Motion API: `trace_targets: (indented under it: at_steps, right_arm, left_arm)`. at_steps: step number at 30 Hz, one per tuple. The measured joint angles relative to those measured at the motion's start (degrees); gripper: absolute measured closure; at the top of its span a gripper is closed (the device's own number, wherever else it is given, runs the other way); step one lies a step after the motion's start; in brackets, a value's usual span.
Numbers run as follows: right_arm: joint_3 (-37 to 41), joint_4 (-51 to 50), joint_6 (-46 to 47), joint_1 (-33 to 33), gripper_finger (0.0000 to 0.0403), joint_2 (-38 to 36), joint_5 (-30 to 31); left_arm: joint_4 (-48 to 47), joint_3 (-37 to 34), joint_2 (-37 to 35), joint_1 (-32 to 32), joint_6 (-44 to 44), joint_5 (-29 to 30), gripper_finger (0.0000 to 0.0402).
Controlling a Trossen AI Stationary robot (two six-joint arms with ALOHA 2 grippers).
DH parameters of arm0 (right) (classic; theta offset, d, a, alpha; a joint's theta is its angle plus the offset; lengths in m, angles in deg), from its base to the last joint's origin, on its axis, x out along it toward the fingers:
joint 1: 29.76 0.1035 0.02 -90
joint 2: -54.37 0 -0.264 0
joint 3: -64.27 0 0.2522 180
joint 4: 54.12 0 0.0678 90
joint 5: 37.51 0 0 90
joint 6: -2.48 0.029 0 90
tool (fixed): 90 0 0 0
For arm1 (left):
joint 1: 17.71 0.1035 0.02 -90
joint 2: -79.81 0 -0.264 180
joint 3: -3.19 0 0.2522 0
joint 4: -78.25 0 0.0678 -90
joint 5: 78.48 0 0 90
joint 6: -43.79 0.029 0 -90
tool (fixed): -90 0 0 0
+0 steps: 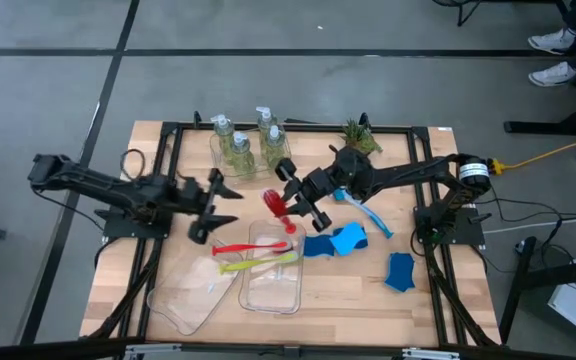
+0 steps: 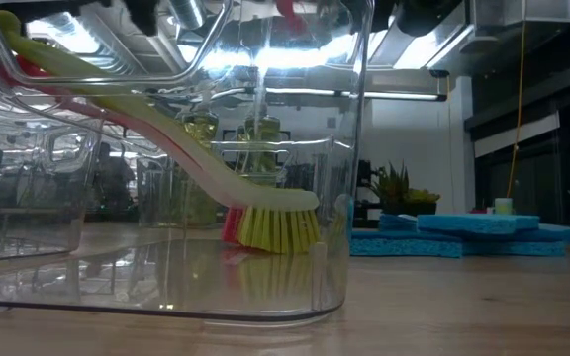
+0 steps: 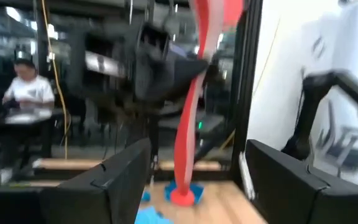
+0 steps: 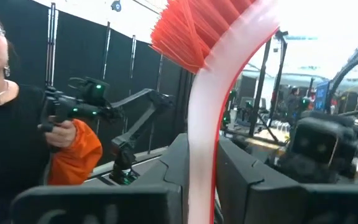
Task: Pick & Place Kitchen Sink Supplies
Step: Put the orange dish brush into the right transparent bin
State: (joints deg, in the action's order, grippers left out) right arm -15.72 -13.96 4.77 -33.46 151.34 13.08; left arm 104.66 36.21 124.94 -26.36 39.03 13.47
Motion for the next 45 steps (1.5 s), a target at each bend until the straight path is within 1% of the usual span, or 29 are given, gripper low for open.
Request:
trace_targets:
  at_steps: [5, 8, 11, 16, 23, 26, 28, 30, 32, 36, 40, 45]
  right_arm:
    - [-0.02, 0.68, -0.43, 0.07, 0.035, -0.11, -2.85]
    - [-0.02, 0.59, -1.2, 0.09, 0.0351, -0.11, -2.92]
    - [-0.02, 0.58, -1.6, 0.17, 0.0351, -0.05, -3.81]
    - [-0.02, -0.28, -1.79, 0.22, 0.0351, 0.0, -4.32]
    - [-0.02, -2.93, -4.65, 0.24, 0.0351, 0.04, -4.31]
    - [-0.02, -3.04, -5.02, 0.24, 0.0351, 0.04, -4.68]
    - [-0.02, -3.06, -5.16, 0.24, 0.0351, 0.04, -5.41]
    - [-0.02, -3.53, -5.18, 0.24, 0.035, 0.04, -5.41]
    - [-0.02, -4.16, -5.16, 0.24, 0.0348, 0.04, -5.39]
    - [-0.02, -4.29, -5.14, 0.24, 0.0349, 0.07, -5.33]
    - [-0.02, -5.8, -4.71, 0.13, 0.0345, 0.11, -5.35]
    - [-0.02, -6.85, -2.71, 0.13, 0.0317, 0.11, -5.08]
  left_arm:
    - [2.14, 5.67, 11.24, 0.11, 0.7, 0.46, 0.0142]
    - [2.74, 9.24, 16.54, 0.11, 3.99, 2.33, 0.0142]
    - [2.92, 12.6, 21.05, 0.11, 7.28, 2.7, 0.0142]
    - [4.49, 16.97, 27.0, 0.11, 12.11, 2.4, 0.0142]
    - [5.41, 22.18, 33.23, 0.11, 13.06, -4.69, 0.0142]
    - [4.78, 23.34, 34.86, 0.11, 13.06, -3.96, 0.0148]
    - [4.51, 23.54, 35.22, 0.11, 13.01, -3.62, 0.0166]
    - [4.72, 23.7, 35.23, 0.13, 13.03, -4.69, 0.0199]
    - [4.39, 23.7, 35.04, 0.11, 13.03, -5.09, 0.0244]
    - [1.87, 23.71, 33.98, 0.47, 13.54, -3.94, 0.0351]
    - [-1.0, 23.72, 33.08, 1.25, 11.99, -3.36, 0.0353]
    - [-3.52, 23.72, 32.47, 1.38, 10.85, -3.28, 0.0353]
